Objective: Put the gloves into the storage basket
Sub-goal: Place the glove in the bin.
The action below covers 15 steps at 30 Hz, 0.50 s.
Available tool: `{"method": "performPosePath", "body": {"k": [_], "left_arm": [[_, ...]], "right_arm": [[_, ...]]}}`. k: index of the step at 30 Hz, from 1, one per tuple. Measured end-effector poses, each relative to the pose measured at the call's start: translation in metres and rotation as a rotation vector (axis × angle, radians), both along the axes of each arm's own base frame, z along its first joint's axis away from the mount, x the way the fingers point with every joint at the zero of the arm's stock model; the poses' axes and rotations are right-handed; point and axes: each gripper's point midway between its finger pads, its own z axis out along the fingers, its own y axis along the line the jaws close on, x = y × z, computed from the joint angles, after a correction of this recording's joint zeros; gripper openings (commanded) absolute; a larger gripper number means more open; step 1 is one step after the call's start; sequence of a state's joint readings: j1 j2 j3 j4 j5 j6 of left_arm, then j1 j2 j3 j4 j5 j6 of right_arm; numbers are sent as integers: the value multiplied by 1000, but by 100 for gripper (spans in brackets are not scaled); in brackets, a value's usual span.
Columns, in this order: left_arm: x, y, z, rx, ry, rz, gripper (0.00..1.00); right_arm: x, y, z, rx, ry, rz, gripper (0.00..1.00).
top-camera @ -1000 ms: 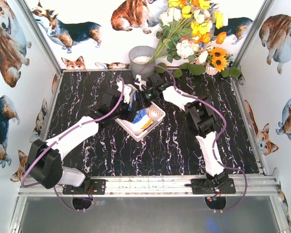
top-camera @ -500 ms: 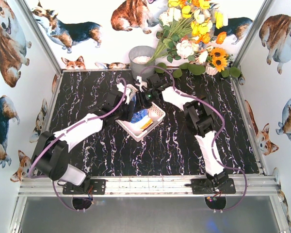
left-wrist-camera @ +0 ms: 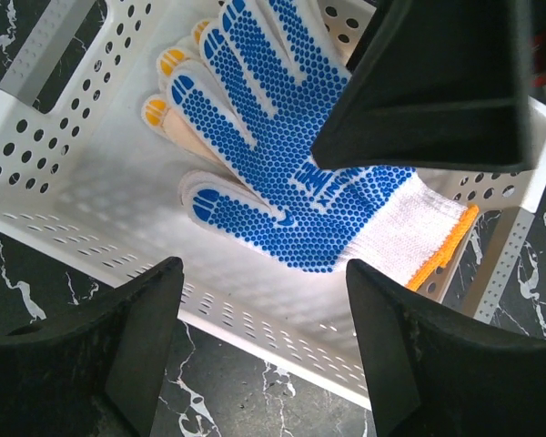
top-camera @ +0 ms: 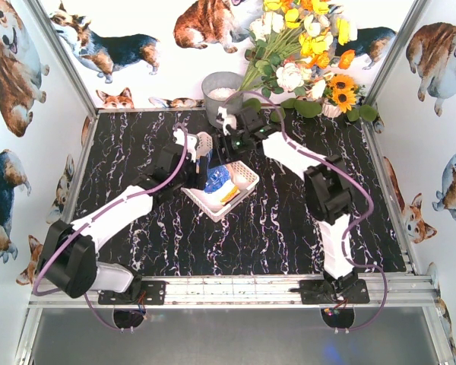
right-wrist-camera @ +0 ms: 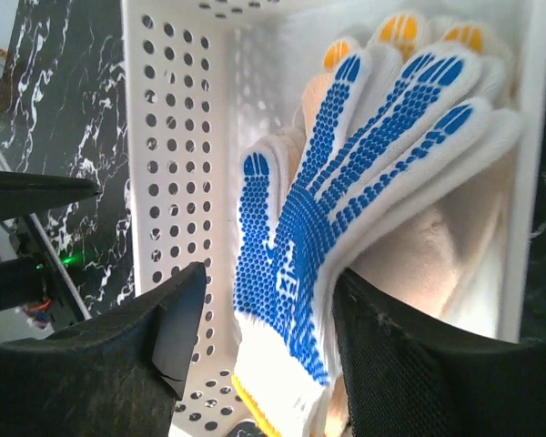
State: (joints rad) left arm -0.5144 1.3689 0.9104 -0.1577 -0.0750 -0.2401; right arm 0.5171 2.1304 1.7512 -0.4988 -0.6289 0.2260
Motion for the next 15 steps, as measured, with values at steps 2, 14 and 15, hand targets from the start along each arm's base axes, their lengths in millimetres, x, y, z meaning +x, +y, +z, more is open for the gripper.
{"method": "performPosePath", "body": {"k": [2,14,15], "left_arm": [[-2,0,2,-10,-6,3,68],[6,-19,-21,-78,82,9,52],[8,-22,-23,-85,93,4,50]], "right_arm": [[2,-5,16,-9,-53,-22,60],[-35,-49,29,-106,-69,-179,37],[-40,-51,23,-119,-50,-186,35]]}}
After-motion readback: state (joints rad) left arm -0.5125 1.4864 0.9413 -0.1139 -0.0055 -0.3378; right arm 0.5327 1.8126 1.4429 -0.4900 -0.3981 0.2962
